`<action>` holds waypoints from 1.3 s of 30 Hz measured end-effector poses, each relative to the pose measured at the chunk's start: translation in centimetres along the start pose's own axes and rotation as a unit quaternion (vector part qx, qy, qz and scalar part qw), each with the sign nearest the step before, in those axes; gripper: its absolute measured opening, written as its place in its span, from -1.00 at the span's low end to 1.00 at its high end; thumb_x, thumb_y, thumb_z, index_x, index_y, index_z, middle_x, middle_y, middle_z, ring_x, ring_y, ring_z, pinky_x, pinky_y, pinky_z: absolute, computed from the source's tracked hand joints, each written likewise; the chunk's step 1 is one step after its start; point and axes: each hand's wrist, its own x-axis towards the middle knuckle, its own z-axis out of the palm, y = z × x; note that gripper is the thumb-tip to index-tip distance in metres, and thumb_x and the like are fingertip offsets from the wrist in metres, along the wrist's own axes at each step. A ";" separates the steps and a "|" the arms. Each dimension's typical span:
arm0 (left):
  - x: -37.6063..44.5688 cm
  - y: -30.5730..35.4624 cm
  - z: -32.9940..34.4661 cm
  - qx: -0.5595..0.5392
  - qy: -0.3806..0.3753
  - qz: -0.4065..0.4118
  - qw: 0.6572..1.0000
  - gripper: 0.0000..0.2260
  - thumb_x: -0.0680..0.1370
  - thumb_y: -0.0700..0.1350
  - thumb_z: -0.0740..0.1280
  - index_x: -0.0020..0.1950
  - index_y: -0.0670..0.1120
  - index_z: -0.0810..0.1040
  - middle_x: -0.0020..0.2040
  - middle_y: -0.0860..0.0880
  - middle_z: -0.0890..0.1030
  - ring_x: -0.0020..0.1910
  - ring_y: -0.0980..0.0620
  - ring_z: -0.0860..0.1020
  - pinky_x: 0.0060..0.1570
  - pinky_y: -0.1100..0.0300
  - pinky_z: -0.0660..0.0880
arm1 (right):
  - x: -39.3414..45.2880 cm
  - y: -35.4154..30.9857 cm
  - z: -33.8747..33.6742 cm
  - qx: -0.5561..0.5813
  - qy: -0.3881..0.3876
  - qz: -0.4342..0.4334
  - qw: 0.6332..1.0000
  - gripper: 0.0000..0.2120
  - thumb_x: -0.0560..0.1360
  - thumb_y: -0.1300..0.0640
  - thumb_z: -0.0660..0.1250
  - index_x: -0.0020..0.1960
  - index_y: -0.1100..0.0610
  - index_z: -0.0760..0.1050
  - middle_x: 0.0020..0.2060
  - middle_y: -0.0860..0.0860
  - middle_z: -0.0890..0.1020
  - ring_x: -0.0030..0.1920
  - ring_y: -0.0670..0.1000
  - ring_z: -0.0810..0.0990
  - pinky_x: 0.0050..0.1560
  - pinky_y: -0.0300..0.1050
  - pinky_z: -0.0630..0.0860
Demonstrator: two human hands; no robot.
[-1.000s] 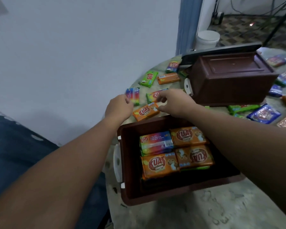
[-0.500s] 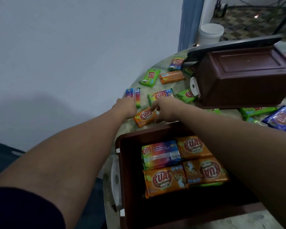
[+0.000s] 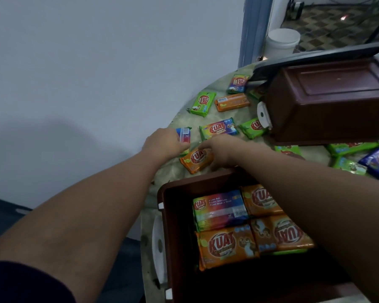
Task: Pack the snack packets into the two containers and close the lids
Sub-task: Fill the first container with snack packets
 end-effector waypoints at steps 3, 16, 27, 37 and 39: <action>0.3 -0.5 0.2 -0.111 0.019 -0.067 0.991 -0.60 0.39 0.28 0.50 -0.12 -0.03 0.54 -0.15 -0.03 0.60 -0.16 -0.03 0.58 -0.26 0.12 0.45 | 0.5 -0.2 0.6 -0.046 -0.042 -0.017 0.998 -0.24 0.51 0.04 0.48 0.60 -0.16 0.19 0.52 0.05 0.39 0.45 0.17 0.40 0.38 0.11 0.43; 0.6 1.0 1.0 -0.353 -0.060 -0.186 0.915 -0.55 0.33 -0.13 0.66 0.05 -0.10 0.48 -0.02 -0.09 0.58 0.02 -0.08 0.59 0.06 0.04 0.59 | 0.7 0.1 0.8 -0.156 0.019 0.042 0.987 -0.52 0.52 -0.08 0.43 0.40 -0.01 0.49 0.33 0.10 0.45 0.33 0.20 0.44 0.19 0.17 0.48; 0.1 1.8 1.5 -0.293 -0.011 -0.166 0.942 -0.68 0.54 -0.15 0.24 0.26 -0.13 0.25 -0.03 -0.15 0.47 -0.01 -0.18 0.55 -0.05 -0.02 0.54 | 0.9 0.3 0.9 -0.128 -0.018 0.004 0.992 -0.55 0.55 0.12 0.39 0.43 0.00 0.45 0.31 0.11 0.51 0.27 0.18 0.53 0.14 0.05 0.50; -1.7 2.2 -1.3 -0.406 -0.043 -0.154 0.900 -0.18 0.29 0.14 0.31 0.49 -0.07 0.13 0.27 -0.18 0.51 0.13 -0.13 0.54 -0.28 0.12 0.40 | -1.0 1.0 0.2 0.049 0.146 0.089 0.984 -0.21 0.28 -0.13 0.58 0.33 0.10 0.26 0.20 0.14 0.50 0.22 0.21 0.50 0.13 0.07 0.53; -2.0 2.4 -1.9 -0.409 -0.030 -0.135 0.902 -0.23 0.32 0.16 0.31 0.46 -0.07 0.17 0.24 -0.16 0.51 0.08 -0.11 0.55 -0.30 0.14 0.40 | -1.7 1.2 -0.3 0.058 0.180 0.096 0.977 -0.23 0.31 -0.15 0.55 0.33 0.10 0.25 0.24 0.17 0.47 0.25 0.22 0.45 0.20 0.09 0.48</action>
